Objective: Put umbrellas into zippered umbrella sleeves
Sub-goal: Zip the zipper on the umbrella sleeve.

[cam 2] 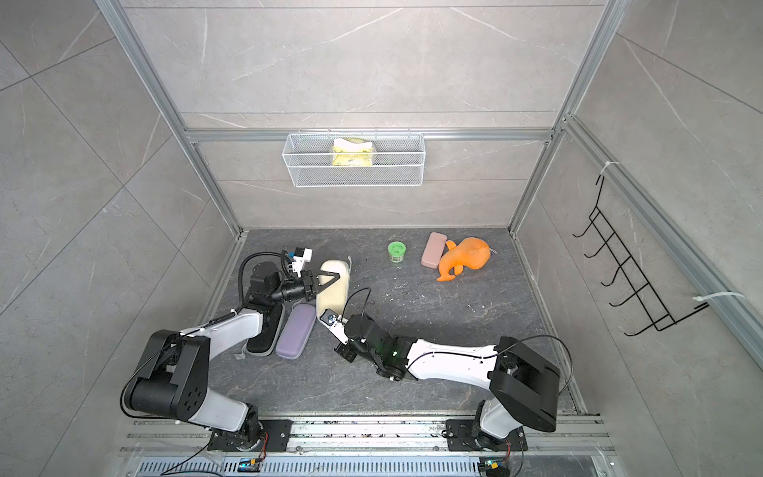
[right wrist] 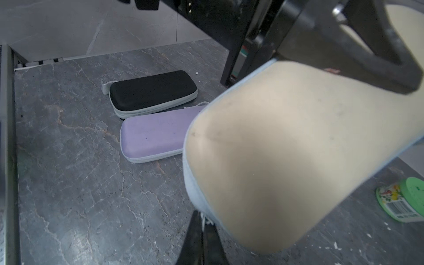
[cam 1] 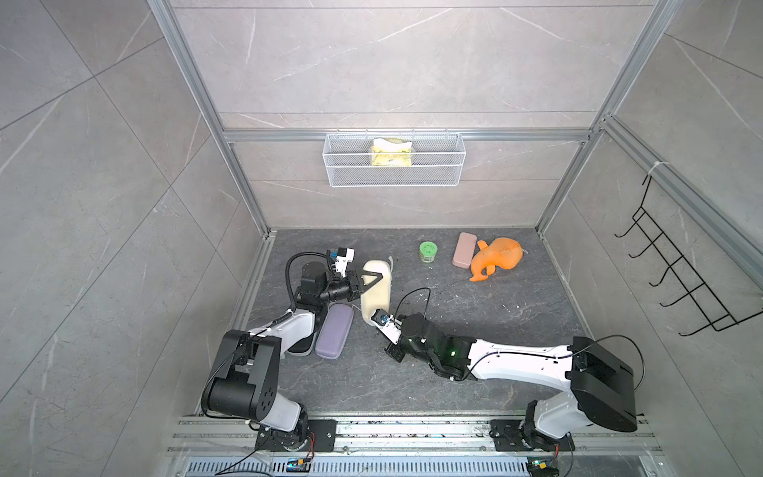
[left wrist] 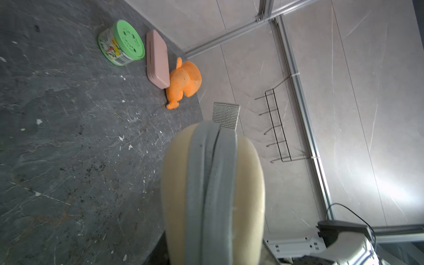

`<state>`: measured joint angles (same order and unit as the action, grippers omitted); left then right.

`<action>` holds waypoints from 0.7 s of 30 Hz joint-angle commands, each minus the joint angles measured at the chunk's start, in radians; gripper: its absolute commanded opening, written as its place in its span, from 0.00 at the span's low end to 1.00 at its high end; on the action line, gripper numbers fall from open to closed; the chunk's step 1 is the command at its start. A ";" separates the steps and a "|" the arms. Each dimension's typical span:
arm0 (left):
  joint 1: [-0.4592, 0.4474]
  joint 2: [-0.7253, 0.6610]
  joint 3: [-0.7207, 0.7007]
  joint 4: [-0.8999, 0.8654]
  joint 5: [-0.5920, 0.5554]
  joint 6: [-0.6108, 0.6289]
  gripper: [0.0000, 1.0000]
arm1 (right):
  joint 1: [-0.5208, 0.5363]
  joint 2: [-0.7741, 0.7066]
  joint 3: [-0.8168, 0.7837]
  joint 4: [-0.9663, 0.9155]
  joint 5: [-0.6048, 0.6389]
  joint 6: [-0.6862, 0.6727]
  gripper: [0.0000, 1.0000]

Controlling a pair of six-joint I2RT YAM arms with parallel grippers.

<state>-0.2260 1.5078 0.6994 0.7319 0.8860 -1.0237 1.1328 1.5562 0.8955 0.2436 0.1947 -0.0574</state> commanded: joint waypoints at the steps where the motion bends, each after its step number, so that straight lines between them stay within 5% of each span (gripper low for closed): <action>1: -0.011 -0.035 -0.012 0.303 -0.373 -0.024 0.00 | 0.120 0.047 0.088 0.099 -0.170 0.176 0.00; 8: -0.056 -0.039 -0.056 0.365 -0.523 -0.016 0.00 | 0.136 0.115 0.148 0.209 -0.120 0.398 0.00; 15: -0.044 -0.080 -0.084 0.389 -0.623 -0.022 0.00 | 0.022 -0.030 0.074 0.014 -0.132 0.499 0.61; 21: -0.045 -0.052 -0.085 0.488 -0.695 -0.103 0.03 | -0.182 -0.149 -0.085 0.066 -0.232 0.719 0.76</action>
<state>-0.2741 1.4742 0.5938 1.0313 0.2581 -1.0790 1.0264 1.4387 0.8730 0.2943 0.0410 0.5007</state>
